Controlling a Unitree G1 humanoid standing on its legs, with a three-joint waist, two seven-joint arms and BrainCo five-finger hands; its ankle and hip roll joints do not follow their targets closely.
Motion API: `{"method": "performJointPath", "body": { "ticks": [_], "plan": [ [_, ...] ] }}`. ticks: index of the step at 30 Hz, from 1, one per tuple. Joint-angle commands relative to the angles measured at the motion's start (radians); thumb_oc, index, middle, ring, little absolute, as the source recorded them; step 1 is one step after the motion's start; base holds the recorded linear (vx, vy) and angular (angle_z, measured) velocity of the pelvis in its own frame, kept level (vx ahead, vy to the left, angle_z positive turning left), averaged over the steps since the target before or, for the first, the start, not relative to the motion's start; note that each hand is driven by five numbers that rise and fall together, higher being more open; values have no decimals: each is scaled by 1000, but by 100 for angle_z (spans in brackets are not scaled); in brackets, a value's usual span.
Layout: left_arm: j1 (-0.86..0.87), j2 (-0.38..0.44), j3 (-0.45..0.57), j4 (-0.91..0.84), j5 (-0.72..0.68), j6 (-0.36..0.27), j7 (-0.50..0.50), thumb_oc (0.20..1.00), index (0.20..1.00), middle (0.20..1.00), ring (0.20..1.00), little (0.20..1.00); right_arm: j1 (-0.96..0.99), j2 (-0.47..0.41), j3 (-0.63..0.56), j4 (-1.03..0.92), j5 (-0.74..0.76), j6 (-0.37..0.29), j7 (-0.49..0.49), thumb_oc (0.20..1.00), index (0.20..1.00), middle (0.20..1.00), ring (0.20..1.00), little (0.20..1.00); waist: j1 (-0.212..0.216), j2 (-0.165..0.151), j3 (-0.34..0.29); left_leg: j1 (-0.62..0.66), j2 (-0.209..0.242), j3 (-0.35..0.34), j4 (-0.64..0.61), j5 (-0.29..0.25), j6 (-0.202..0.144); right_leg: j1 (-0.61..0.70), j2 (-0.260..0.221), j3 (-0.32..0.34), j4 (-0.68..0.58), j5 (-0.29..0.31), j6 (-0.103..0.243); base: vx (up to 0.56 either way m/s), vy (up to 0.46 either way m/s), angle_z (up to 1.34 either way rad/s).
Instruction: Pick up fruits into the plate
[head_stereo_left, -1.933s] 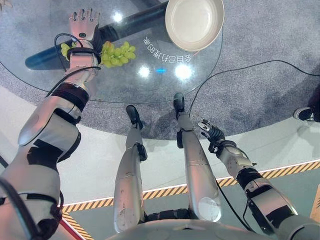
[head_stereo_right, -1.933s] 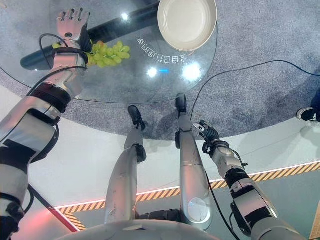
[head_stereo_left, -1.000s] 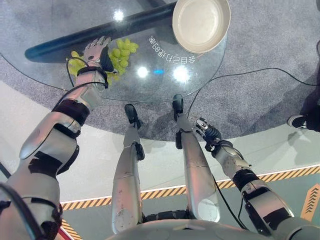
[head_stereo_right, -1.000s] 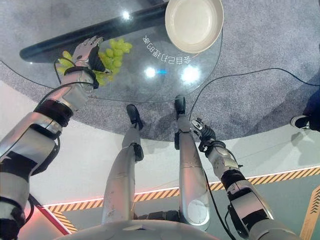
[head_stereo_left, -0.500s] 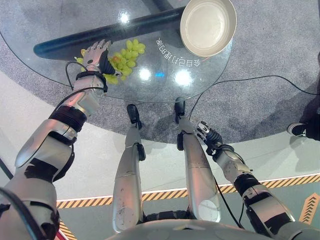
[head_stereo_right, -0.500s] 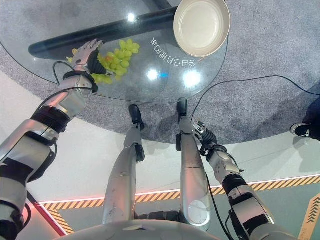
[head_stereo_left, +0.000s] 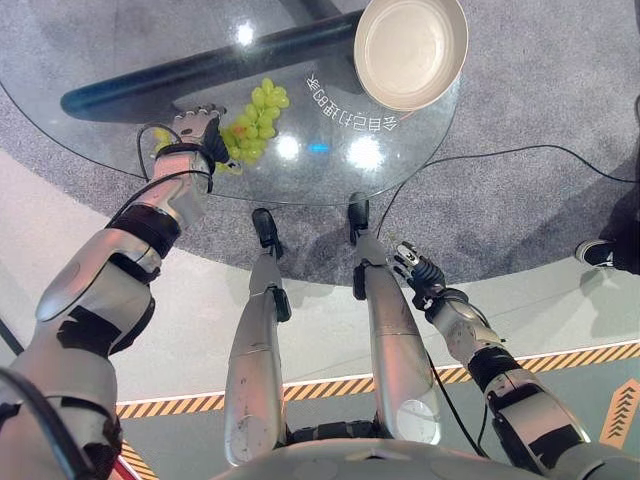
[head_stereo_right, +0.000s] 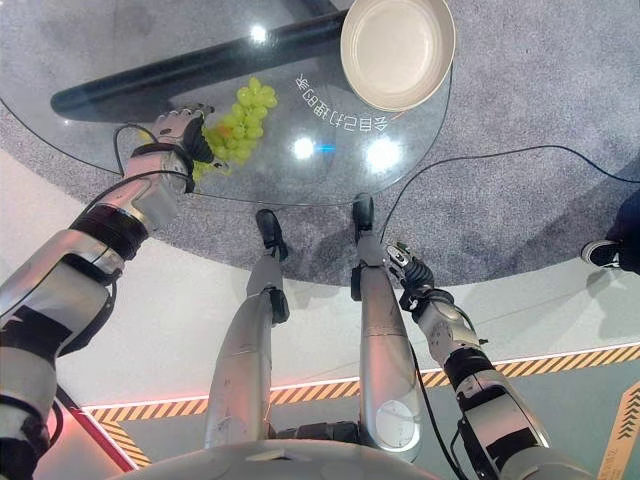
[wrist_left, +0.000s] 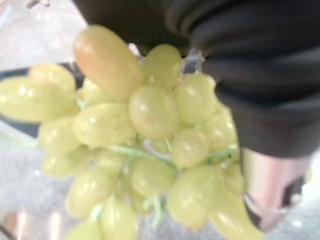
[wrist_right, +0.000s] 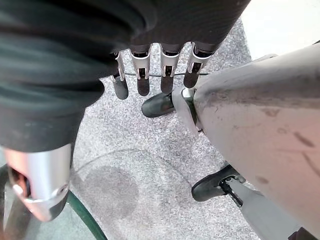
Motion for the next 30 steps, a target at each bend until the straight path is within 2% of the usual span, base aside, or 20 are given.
{"method": "performJointPath", "body": {
  "ticks": [1, 4, 5, 6, 16, 30],
  "plan": [
    [-5, -16, 1, 95, 80, 37, -36, 1000, 1000, 1000, 1000, 1000, 24, -9, 7, -38, 55, -28, 27, 1000, 1000, 1000, 1000, 1000, -33, 5, 8, -19, -56, -27, 129, -137, 8, 28, 79, 20, -56, 27, 16, 0, 0, 0],
    [-17, -37, -20, 148, 123, 58, -58, 1000, 1000, 1000, 1000, 1000, 10, -1, 14, -40, 77, -28, 29, 1000, 1000, 1000, 1000, 1000, -40, -4, 8, -27, -54, -24, 129, -137, 7, 19, 83, 25, -57, 29, 15, -3, 2, -1],
    [-17, -47, -26, 166, 125, 59, -63, 498, 498, 498, 498, 498, 7, 0, 15, -38, 86, -29, 34, 1000, 1000, 1000, 1000, 1000, -42, -6, 8, -29, -53, -21, 128, -136, 6, 17, 85, 28, -57, 30, 14, -6, 8, -5],
    [-12, -55, -29, 172, 129, 59, -55, 200, 200, 200, 200, 200, 6, 3, 17, -38, 95, -29, 35, 1000, 1000, 1000, 1000, 1000, -44, -8, 8, -31, -53, -21, 129, -136, 5, 15, 86, 30, -58, 31, 14, -3, 8, -6],
    [19, -88, -49, 196, 134, 46, -54, 200, 200, 200, 200, 200, -11, 13, 10, -27, 122, -28, 36, 1000, 1000, 1000, 1000, 1000, -44, -3, 8, -31, -53, -18, 120, -132, 4, 18, 92, 39, -63, 29, 13, 0, 1, 0],
    [41, -78, -44, 146, 147, 30, -79, 200, 200, 200, 200, 200, -2, 10, -6, -24, 133, -34, 40, 1000, 1000, 1000, 1000, 1000, -34, 1, 8, -18, -56, -26, 114, -131, 7, 35, 88, 32, -66, 28, 14, 0, 0, 0]
  ]
}}
